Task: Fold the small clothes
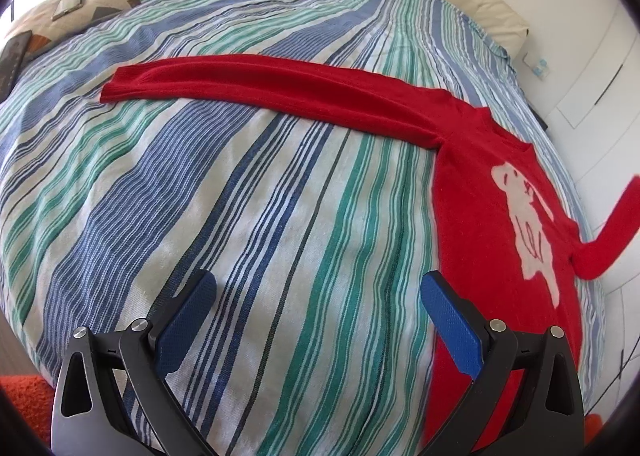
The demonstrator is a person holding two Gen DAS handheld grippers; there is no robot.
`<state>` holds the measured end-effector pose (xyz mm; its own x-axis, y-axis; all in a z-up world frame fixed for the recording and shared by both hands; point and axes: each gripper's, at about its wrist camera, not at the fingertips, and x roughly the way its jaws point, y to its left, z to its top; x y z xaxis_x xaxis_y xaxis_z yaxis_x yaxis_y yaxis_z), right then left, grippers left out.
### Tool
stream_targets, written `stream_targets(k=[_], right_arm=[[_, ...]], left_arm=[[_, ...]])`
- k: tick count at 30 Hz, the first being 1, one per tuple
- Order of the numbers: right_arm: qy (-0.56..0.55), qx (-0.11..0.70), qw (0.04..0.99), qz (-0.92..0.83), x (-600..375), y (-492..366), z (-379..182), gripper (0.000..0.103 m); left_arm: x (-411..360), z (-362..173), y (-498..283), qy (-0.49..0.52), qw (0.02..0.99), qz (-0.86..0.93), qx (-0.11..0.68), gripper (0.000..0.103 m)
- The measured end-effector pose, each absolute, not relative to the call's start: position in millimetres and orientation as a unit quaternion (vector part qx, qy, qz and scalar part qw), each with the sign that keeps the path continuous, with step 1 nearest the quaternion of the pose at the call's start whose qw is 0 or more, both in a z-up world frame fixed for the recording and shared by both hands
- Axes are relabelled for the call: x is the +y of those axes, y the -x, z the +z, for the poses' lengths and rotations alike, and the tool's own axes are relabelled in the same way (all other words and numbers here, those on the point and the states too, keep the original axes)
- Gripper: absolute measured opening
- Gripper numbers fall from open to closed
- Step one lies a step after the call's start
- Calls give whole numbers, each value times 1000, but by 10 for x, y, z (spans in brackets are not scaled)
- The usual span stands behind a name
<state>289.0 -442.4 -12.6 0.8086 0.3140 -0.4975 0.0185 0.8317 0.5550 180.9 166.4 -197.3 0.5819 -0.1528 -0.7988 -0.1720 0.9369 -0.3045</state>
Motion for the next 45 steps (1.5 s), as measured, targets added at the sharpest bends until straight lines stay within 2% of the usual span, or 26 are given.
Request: stream_targets(k=[3,4,5,6,7,12,17,23,27,31,40,45], right_arm=[[-236,320,904,157,-3541,-3262,-50,6],[-228,330,898,178,-3283,-3352,-105,13],[-230,348,886,202,-3078,-3470,-192,21],[-242,366,872,217,-2929,-3547,-297,49],[-256,374,862,228,-2836,-3576,-405,61],[-262,387,860,205,-2884,-3511,-643,61],[-253,421,860,138,-3378,-3173,-1030,61],[-152,469,870,11,-3965,-2382,-1654,61],[-89,454,884,-73,-4259,-1816,-1809,62],[-76,447,879,-149,-4524,-1456,-2041,68],[-104,409,896,-140,-4637,-1240,-2183,84],[-109,404,898,-133,-4643,-1213,-2198,86]], left_arm=[[1684,-1967,-1795,183,870,4,458,102],[1688,-1970,-1792,183,869,3,460,102],[1694,-1976,-1790,182,869,3,461,102],[1702,-1979,-1789,181,868,4,462,102],[1711,-1980,-1788,181,868,4,462,102],[1739,-1971,-1802,192,867,-3,460,102],[1698,-1988,-1842,192,864,-6,465,102],[1616,-1984,-1847,173,868,-9,466,102],[1517,-1995,-1851,149,871,-14,468,102],[1408,-2027,-1856,119,873,-14,472,102],[1334,-2105,-1863,91,872,-6,481,102],[1317,-2113,-1858,86,871,-6,483,102]])
